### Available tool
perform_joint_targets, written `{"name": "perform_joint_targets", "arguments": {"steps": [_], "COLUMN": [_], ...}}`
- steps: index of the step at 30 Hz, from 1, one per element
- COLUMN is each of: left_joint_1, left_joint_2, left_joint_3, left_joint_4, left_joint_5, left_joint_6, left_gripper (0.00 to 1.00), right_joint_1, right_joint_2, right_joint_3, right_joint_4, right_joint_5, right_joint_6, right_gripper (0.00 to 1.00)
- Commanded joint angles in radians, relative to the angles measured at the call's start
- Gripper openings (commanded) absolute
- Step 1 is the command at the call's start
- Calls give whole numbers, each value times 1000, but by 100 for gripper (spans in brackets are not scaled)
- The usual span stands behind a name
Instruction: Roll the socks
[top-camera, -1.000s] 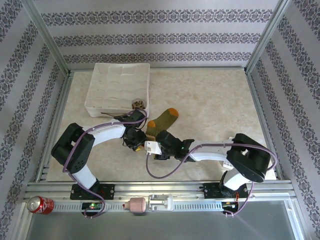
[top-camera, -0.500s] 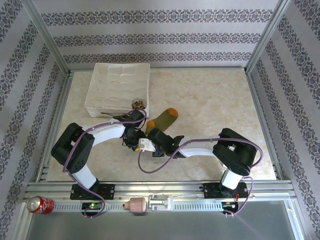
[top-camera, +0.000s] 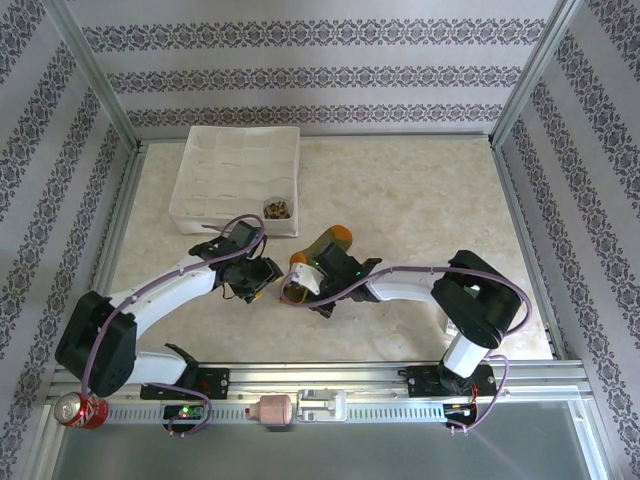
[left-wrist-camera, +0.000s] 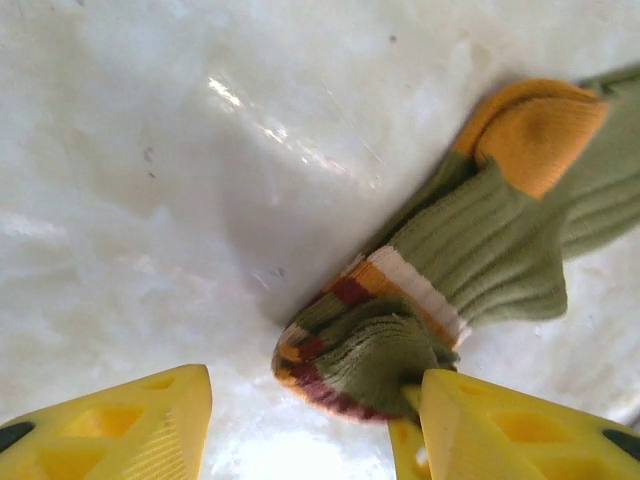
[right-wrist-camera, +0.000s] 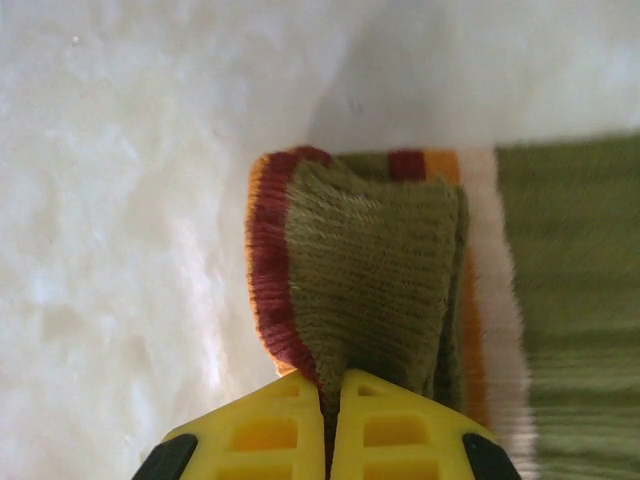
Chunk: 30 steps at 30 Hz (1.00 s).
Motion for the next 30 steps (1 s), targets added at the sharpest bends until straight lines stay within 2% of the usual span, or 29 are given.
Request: {"name": "perform_joint_targets", "arguments": {"steps": [1, 10, 14, 19, 24, 28, 30], "left_joint_1": [-12, -94, -114, -126, -143, -154, -154], "left_joint_2": [-27, 23, 56, 113, 195, 244, 259], "left_joint_3": [-10, -42, -75, -96, -83, -80, -76], "left_joint_4": [13, 152, 242, 377, 408, 417, 384], "left_joint_5": [40, 83, 77, 37, 59, 49, 52], "left_joint_6": [-25, -140, -239, -375, -438, -474, -490], "left_gripper": [54, 49, 52, 54, 54, 48, 37], "right_joint_1": [-38, -152, -191, -216, -223, -223, -223], "right_joint_2": [37, 98, 127, 150, 156, 163, 168], "right_joint_3": [-21, -62, -65, -62, -55, -53, -51], "right_joint_4": [-51, 75, 99, 88, 76, 83, 81], "right_joint_5": [-155, -383, -449, -477, -477, -483, -485], "right_joint_6": [140, 342, 390, 395, 391, 400, 400], "right_gripper": [0, 0, 0, 0, 0, 0, 0]}}
